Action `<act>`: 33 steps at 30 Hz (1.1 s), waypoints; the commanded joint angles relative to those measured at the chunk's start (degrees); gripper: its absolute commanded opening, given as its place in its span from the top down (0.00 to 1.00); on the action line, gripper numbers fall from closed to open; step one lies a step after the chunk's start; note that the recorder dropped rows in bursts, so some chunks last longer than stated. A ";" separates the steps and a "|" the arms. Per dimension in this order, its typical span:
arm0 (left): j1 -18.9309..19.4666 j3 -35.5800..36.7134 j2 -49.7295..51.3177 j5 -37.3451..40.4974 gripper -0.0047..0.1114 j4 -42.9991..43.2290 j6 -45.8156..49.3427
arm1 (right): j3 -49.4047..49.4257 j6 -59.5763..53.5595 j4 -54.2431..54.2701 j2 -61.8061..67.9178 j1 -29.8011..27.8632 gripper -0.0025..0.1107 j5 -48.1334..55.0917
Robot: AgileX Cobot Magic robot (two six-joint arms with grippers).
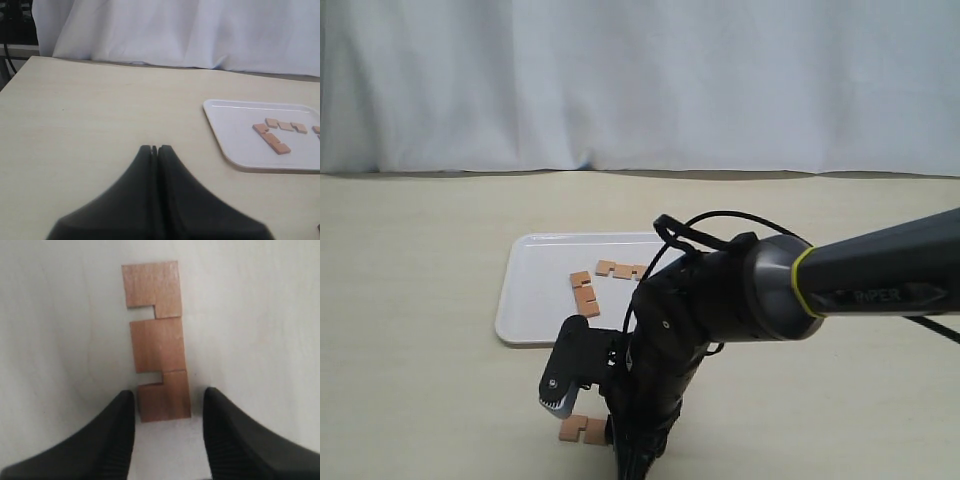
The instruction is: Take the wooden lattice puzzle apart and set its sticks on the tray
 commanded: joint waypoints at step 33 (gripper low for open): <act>-0.01 0.06 -0.12 -0.48 0.96 0.14 0.18 | -8.29 16.18 3.98 2.94 -9.98 0.94 -22.79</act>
